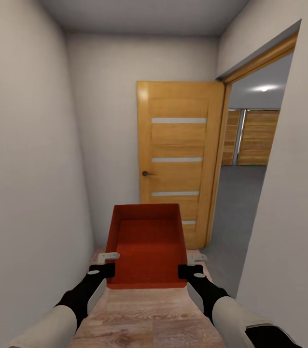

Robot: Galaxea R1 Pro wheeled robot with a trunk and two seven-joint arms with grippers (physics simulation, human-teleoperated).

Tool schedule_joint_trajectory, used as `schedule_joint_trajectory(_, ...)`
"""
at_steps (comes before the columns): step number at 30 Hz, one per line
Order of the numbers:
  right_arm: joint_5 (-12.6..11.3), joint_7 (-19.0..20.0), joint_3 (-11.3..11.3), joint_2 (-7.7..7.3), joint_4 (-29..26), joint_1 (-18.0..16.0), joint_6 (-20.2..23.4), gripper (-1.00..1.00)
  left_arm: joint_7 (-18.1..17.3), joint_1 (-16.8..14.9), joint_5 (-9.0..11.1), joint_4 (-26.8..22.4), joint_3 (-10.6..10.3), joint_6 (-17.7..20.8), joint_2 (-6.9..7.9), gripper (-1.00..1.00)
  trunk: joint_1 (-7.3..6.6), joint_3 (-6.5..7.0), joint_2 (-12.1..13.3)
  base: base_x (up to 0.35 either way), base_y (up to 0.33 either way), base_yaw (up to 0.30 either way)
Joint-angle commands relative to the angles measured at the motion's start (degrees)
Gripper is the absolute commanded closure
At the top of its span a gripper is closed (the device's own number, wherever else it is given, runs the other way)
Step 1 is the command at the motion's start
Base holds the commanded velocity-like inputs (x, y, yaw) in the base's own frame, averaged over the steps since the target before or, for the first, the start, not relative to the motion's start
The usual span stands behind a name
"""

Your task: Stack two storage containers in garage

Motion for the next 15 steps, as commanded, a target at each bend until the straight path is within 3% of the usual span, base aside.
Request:
schedule_joint_trajectory(1,0.9,-1.6,-2.0,-2.64,-0.2,0.0,-3.6,1.00,4.1,0.0,0.3,0.0,4.5,0.4,0.14,1.00,0.05,-0.02,0.0,0.323,0.000,0.000)
schedule_joint_trajectory(15,0.9,-1.6,-1.9,-2.59,-0.2,0.0,-3.9,1.00,4.5,0.0,0.3,0.0,4.5,0.3,0.14,1.00,0.05,-0.02,0.0,0.323,0.000,0.000)
